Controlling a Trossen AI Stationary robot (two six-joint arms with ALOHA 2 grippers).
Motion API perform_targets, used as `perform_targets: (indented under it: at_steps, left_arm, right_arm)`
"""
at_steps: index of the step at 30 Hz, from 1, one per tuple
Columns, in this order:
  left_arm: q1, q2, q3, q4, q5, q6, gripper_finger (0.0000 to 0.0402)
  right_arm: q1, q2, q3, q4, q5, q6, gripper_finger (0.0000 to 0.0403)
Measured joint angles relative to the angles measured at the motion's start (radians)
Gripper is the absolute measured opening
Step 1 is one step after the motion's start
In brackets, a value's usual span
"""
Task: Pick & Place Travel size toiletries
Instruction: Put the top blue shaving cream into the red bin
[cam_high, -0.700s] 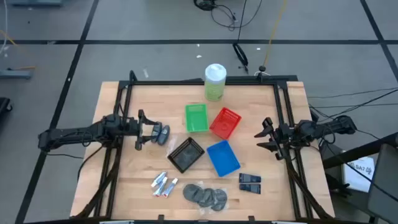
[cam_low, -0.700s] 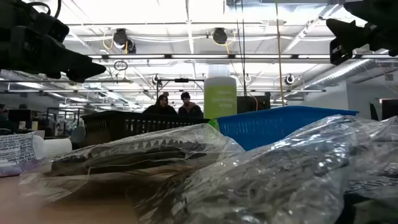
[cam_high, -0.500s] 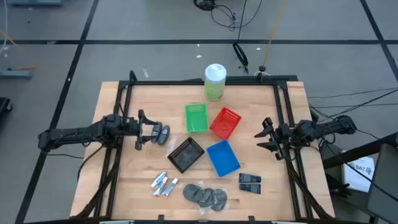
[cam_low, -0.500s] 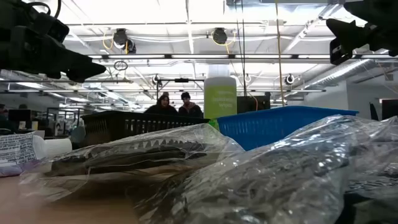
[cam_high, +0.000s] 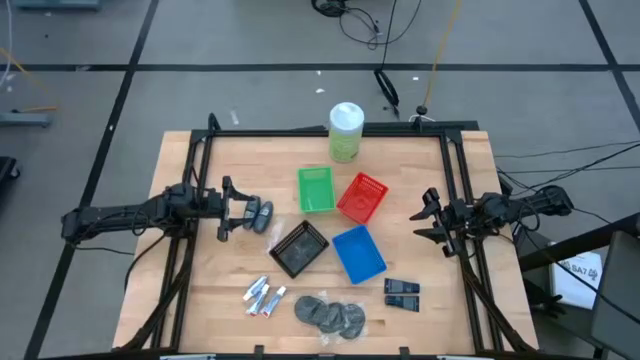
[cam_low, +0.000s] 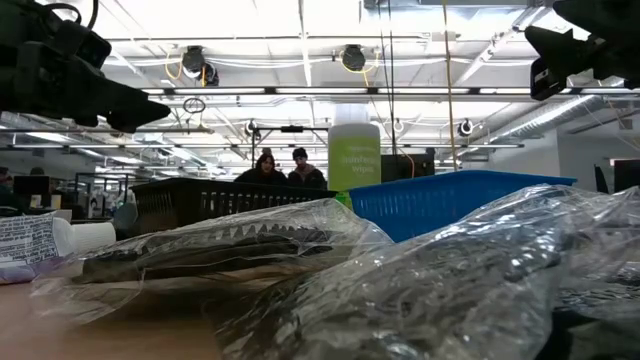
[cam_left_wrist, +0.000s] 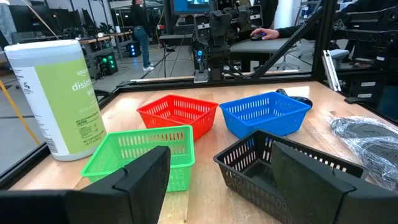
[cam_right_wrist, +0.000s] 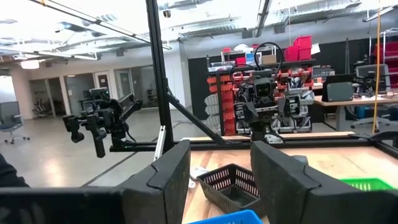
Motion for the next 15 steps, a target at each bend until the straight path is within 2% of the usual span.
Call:
perform_targets:
  at_steps: [4, 9, 12, 15]
  left_arm:
    - [0.000, 0.000, 0.000, 0.000, 0.000, 0.000, 0.0274]
    - [0.000, 0.000, 0.000, 0.000, 0.000, 0.000, 0.0274]
    - [0.000, 0.000, 0.000, 0.000, 0.000, 0.000, 0.0274]
    - [0.000, 0.000, 0.000, 0.000, 0.000, 0.000, 0.0274]
  right_arm:
    - [0.000, 0.000, 0.000, 0.003, 0.008, 0.000, 0.0157]
    - [0.002, 0.029, 0.010, 0.082, 0.129, 0.044, 0.0160]
    - [0.024, 0.099, 0.063, 0.059, 0.129, 0.080, 0.0177]
    - [0.072, 0.230, 0.183, 0.044, 0.131, 0.088, 0.0202]
